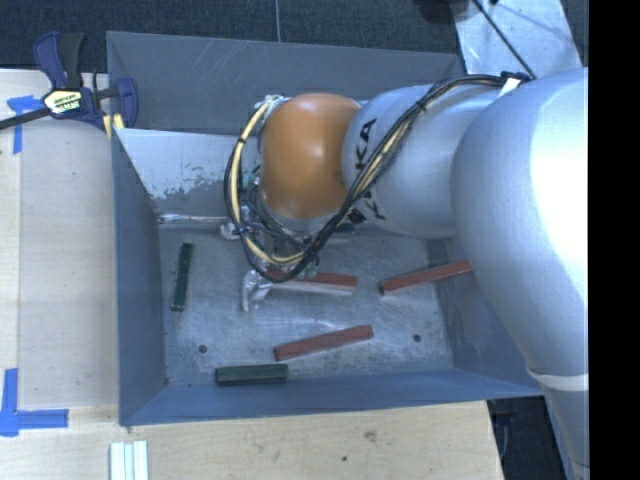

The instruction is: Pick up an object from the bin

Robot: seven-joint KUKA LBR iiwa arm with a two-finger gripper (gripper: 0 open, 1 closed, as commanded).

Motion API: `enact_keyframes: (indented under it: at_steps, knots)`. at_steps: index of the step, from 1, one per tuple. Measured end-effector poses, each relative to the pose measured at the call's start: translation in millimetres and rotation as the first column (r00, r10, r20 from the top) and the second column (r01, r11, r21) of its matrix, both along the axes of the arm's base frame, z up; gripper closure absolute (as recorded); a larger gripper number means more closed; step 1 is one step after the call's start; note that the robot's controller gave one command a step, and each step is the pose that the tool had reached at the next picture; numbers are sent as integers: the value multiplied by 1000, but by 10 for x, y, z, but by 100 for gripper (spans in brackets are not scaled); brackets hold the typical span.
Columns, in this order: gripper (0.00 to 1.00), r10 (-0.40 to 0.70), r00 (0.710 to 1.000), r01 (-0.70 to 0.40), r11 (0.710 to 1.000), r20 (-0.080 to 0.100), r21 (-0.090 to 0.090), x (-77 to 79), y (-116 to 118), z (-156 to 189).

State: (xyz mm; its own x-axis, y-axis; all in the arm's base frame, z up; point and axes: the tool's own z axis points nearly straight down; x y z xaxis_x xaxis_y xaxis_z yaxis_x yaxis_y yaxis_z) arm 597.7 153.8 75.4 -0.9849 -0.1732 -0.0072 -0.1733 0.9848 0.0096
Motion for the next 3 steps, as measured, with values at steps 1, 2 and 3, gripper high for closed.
enact_keyframes:
  at_steps: [1,2,3]
  knots:
    - [100,23,1000,-23,1000,3,-8,-120,-463,72]
    - [0,23,1000,-23,1000,-2,-10,-137,-467,52]
    - [100,22,1000,-22,1000,3,-8,-120,-463,72]
